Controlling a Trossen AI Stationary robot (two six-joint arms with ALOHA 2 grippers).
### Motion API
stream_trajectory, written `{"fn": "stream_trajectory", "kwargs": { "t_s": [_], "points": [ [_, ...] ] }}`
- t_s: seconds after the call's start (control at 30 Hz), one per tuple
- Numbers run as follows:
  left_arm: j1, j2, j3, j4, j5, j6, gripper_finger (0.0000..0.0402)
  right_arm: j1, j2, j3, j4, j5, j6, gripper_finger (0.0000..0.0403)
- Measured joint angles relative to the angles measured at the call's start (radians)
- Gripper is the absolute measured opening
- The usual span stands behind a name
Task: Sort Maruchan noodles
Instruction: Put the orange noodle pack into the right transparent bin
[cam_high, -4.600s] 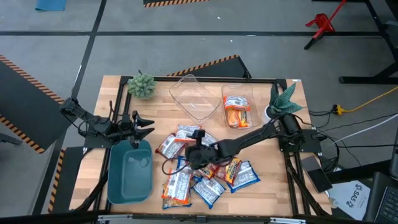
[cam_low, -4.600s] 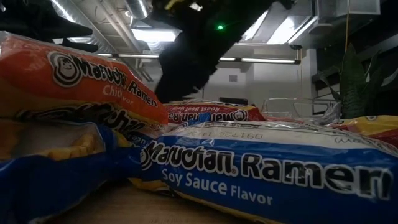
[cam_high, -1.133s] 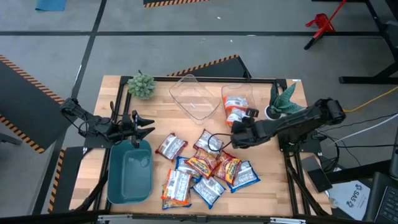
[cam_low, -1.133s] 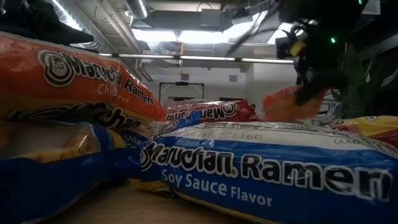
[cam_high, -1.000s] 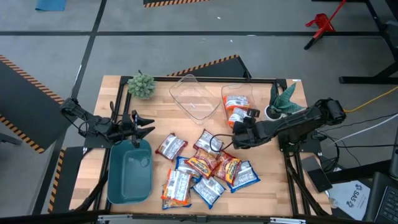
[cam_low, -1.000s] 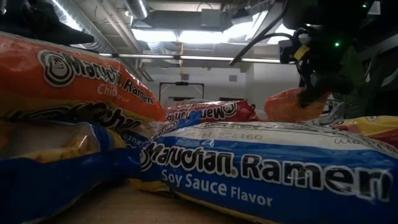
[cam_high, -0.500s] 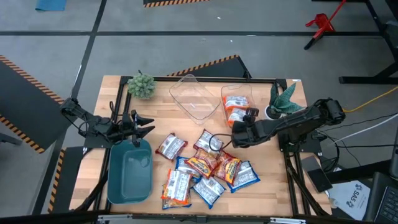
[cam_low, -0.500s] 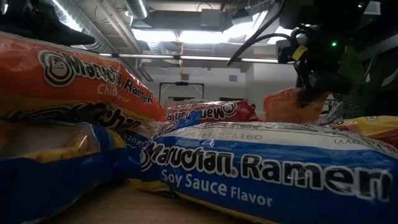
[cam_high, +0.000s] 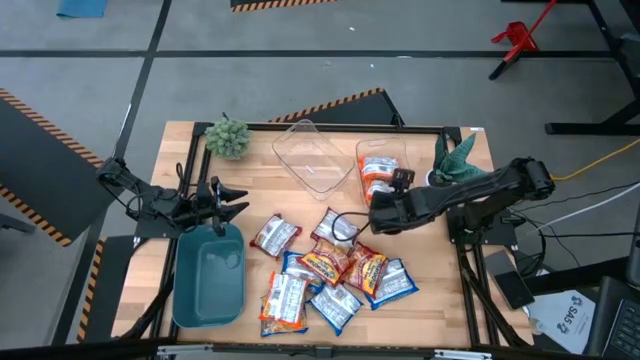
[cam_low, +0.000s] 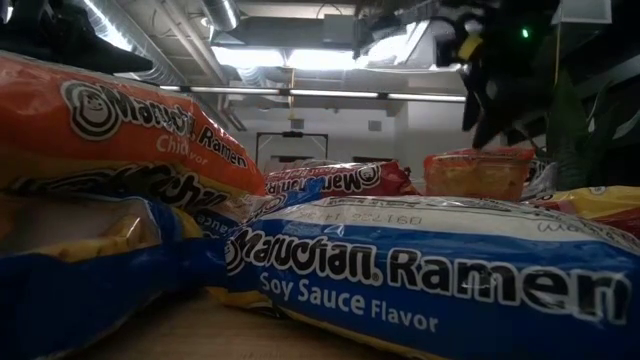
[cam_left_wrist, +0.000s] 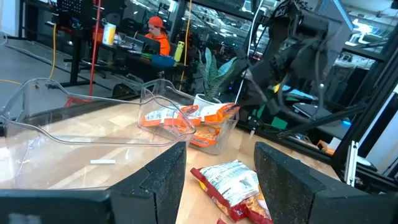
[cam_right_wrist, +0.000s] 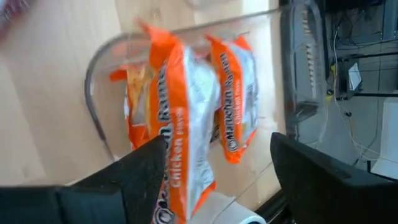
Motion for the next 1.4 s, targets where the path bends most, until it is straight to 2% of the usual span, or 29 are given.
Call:
{"fn": "stream_trajectory", "kwargs": {
  "t_s": [0.13,0.23,0.33,0.57,0.77,1.17,1.27,1.4],
  "points": [
    [0.000,0.000,0.000,0.000,0.000,0.000,0.0185,0.000,0.000,0.076,0.006,-0.115,-0.004,0.0260],
    [0.000,0.000,0.000,0.000,0.000,0.000,0.0185,0.000,0.000,0.092,0.018,-0.171,-0.018,0.0236],
    [0.000,0.000,0.000,-0.003,0.000,0.000,0.0185,-0.003,-0.001,0.075,0.018,-0.200,-0.019,0.0194],
    [0.000,0.000,-0.001,-0.008,-0.001,0.000,0.0185,-0.025,-0.001,0.002,0.025,-0.172,-0.022,0.0077],
    [0.000,0.000,-0.001,-0.013,-0.002,0.000,0.0185,-0.064,-0.001,-0.055,0.082,-0.224,-0.042,0.0010],
    [0.000,0.000,-0.001,-0.034,-0.028,-0.018,0.0185,-0.177,-0.001,-0.099,0.120,-0.333,-0.082,0.0008],
    [0.000,0.000,-0.001,-0.034,-0.028,-0.018,0.0185,-0.186,-0.001,-0.087,0.108,-0.319,-0.094,0.0010],
    [0.000,0.000,-0.001,-0.034,-0.028,-0.018,0.0185,-0.184,-0.001,-0.047,0.103,-0.236,-0.129,0.0026]
  ]
}}
